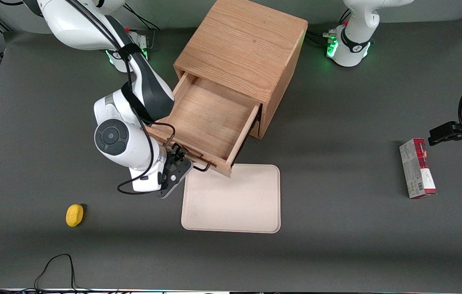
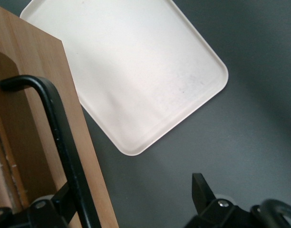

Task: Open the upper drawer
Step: 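Pull the upper drawer out by its handle with the right gripper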

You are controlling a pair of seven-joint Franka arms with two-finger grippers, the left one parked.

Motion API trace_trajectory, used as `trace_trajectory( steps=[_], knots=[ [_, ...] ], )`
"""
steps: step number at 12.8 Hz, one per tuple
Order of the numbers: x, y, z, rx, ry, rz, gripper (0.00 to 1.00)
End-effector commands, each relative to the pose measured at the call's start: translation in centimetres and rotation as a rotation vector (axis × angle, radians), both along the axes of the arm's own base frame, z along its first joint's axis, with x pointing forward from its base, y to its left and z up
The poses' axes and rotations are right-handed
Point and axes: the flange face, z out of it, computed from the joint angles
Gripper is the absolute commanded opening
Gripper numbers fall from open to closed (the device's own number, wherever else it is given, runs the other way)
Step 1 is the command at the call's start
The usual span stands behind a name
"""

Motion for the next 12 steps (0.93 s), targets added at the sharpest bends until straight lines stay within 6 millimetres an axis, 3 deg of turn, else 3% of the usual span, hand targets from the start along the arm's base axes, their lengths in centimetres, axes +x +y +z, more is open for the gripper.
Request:
trace_trajectory(
  steps=[1,7,12],
  knots=[
    [1.8,-1.1,0.3,-0.003,-0.015,-0.004,1.0],
    [2.9,-2.5,0.3,-0.001,-0.025,-0.031,1.0],
    [3.2,-2.6,3.9,0.01,-0.043,-0.041,1.0]
  ],
)
